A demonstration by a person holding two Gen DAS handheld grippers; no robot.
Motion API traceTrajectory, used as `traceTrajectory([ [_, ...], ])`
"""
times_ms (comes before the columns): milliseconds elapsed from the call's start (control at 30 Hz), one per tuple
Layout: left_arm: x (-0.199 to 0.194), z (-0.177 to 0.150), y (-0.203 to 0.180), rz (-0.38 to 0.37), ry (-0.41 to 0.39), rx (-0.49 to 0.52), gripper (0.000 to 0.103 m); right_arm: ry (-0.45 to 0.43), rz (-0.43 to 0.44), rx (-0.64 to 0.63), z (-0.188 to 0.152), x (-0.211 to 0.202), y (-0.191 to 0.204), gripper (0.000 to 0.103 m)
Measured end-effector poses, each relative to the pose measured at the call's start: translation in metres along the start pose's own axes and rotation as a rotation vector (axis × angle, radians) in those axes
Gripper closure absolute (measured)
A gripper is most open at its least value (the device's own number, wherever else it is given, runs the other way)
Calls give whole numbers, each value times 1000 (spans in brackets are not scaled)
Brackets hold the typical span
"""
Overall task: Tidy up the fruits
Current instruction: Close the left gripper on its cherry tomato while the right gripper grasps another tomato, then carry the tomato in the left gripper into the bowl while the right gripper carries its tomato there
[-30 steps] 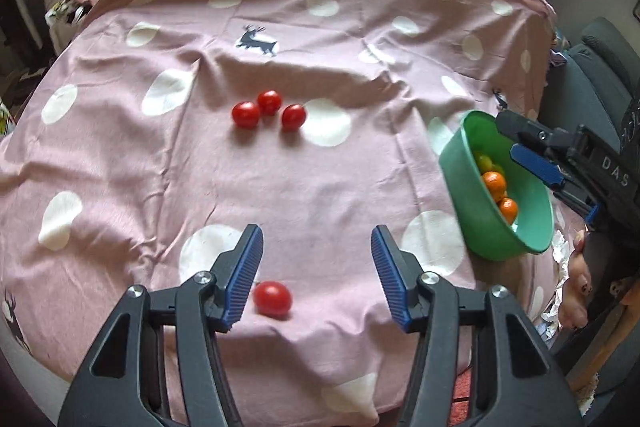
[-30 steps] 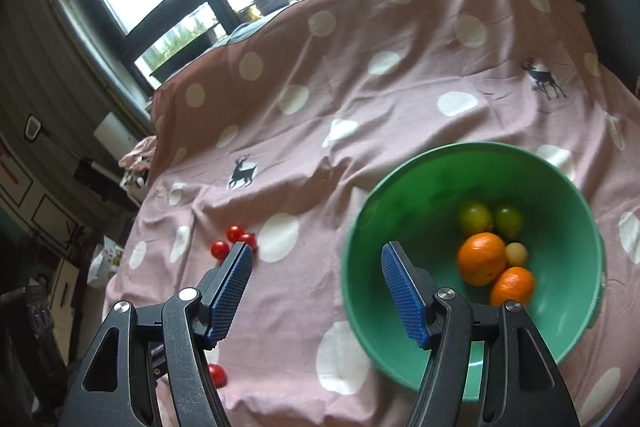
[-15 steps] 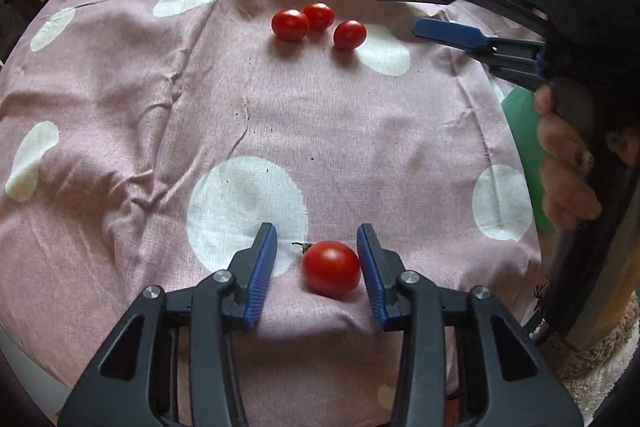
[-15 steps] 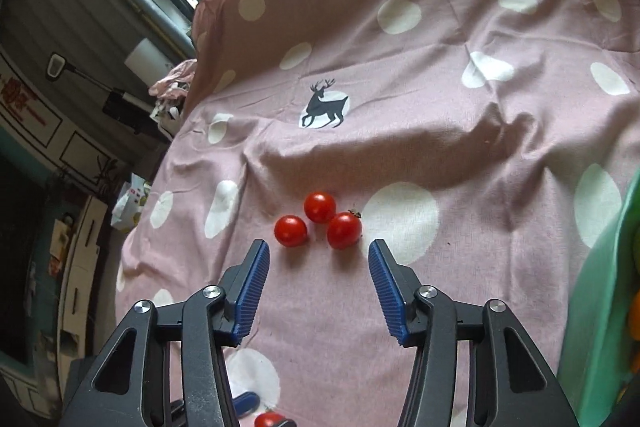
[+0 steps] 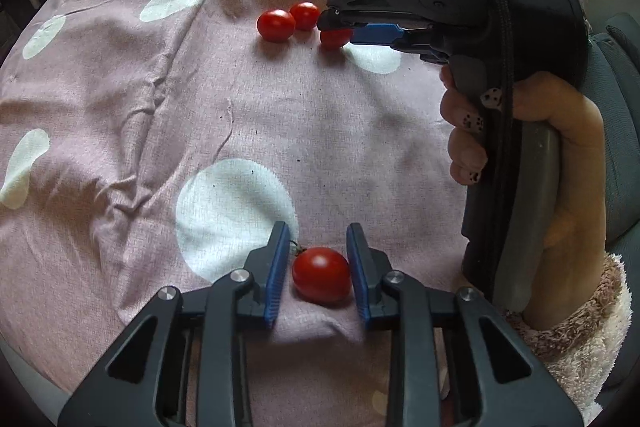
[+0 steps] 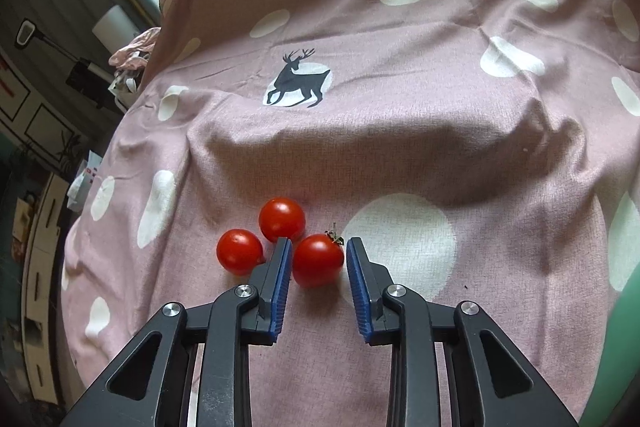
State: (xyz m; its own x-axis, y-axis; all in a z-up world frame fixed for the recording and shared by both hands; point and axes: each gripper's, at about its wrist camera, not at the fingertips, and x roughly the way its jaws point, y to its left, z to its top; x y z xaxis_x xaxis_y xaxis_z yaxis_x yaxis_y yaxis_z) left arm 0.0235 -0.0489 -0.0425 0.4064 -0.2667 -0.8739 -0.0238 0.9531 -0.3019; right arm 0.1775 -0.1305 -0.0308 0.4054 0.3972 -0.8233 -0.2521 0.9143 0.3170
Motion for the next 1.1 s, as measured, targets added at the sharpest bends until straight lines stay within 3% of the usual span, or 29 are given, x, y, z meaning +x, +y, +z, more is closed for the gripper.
traceTrajectory([
  [300,-1,-7,-6,-21,-18,-16,83,-8,-1,5,-3,-3,1,75],
  [400,-9,-5,3,-43,-34,-30,92,-24,8,12,-3,-12,0,75],
  [567,-12,-5,9,-50,-26,-55,90,-55,18,13,-5,-28,-1,75],
  [867,-7,-1,19,-68,12,-86,76,-35,38,45,-7,-31,-6,75],
  [1100,-8,-7,10,-24,6,-47,76,-67,44,36,-15,-50,-3,75],
])
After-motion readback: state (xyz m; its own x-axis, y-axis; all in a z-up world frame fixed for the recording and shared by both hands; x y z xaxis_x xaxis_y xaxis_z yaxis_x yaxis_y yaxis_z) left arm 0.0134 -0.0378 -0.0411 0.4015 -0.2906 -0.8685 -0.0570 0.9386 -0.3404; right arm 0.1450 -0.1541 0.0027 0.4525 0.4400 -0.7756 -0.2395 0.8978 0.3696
